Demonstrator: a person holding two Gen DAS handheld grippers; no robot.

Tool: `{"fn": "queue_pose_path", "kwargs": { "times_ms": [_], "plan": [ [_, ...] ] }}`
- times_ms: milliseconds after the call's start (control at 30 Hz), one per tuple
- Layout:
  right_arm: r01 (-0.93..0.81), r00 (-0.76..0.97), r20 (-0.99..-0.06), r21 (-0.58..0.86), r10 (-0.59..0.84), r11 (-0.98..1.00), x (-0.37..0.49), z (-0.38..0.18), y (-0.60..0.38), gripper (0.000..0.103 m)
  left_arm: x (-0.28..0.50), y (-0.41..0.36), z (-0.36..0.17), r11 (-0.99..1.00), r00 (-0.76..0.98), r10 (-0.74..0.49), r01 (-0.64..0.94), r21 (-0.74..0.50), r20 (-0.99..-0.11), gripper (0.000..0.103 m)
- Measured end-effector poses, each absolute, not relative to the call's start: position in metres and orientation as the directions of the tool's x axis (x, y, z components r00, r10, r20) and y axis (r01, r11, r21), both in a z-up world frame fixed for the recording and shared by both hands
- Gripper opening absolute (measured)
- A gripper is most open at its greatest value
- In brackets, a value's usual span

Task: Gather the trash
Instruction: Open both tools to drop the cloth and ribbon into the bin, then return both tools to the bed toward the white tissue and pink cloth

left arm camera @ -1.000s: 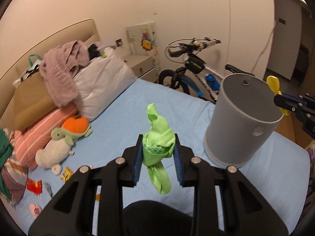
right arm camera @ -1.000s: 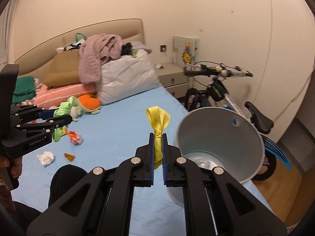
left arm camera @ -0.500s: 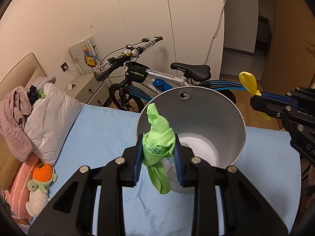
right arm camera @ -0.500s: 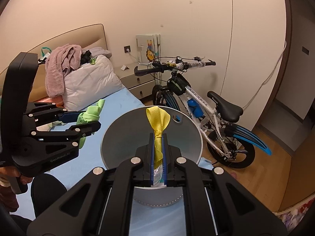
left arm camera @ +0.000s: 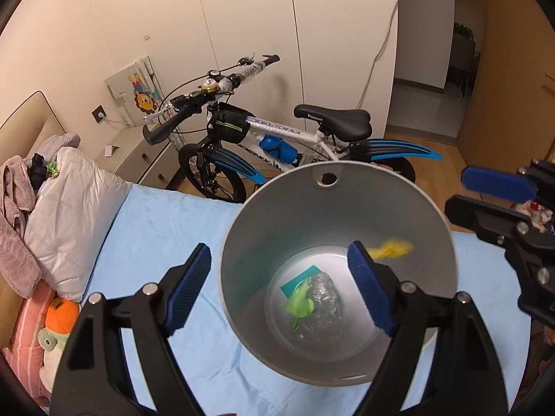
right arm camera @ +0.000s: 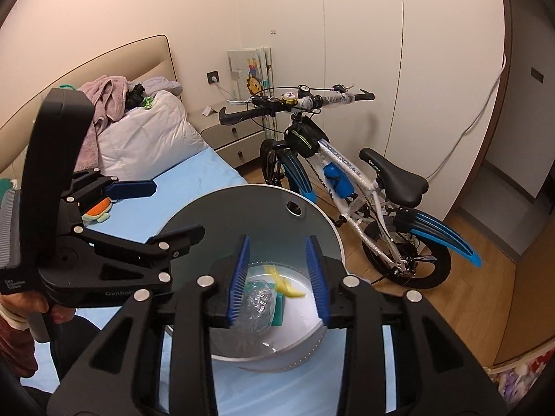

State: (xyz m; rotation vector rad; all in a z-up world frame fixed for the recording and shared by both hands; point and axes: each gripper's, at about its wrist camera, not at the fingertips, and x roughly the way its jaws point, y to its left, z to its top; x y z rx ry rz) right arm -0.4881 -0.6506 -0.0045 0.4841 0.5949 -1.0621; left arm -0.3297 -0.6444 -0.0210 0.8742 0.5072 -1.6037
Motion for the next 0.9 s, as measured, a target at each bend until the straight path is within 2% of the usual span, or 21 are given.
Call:
{"fn": "queue_pose_path", "kwargs": {
  "times_ms": [200,433,533,700,900],
  "plan": [
    [0.903,0.363,-0.66,0.077,-0.657,0.422,-0.479,-0.003,-0.652,0.033,-0.32,-0.638,-0.027,-0.218,-0.02,-0.636,0.964,0.155,-0.771,0.081],
    [0.873,0.403,-0.65,0.061,-0.644,0.485,-0.449,0.003,-0.636,0.034,-0.283,-0.612,-0.017,-0.137,0.0,-0.66,0.983,0.121,-0.751,0.081],
    [0.848,0.431,-0.644,0.051,-0.632,0.527,-0.427,0.003,-0.625,0.041,-0.257,-0.593,-0.011,-0.068,0.033,-0.674,0.992,0.107,-0.738,0.081],
    [0.78,0.504,-0.645,0.054,-0.575,0.623,-0.38,-0.002,-0.603,0.041,-0.201,-0.546,-0.006,0.095,0.141,-0.686,0.99,0.104,-0.713,0.081],
    [0.636,0.615,-0.648,0.071,-0.449,0.769,-0.295,-0.008,-0.561,0.042,-0.126,-0.476,-0.012,0.306,0.312,-0.626,0.941,0.143,-0.714,0.081]
  ]
}}
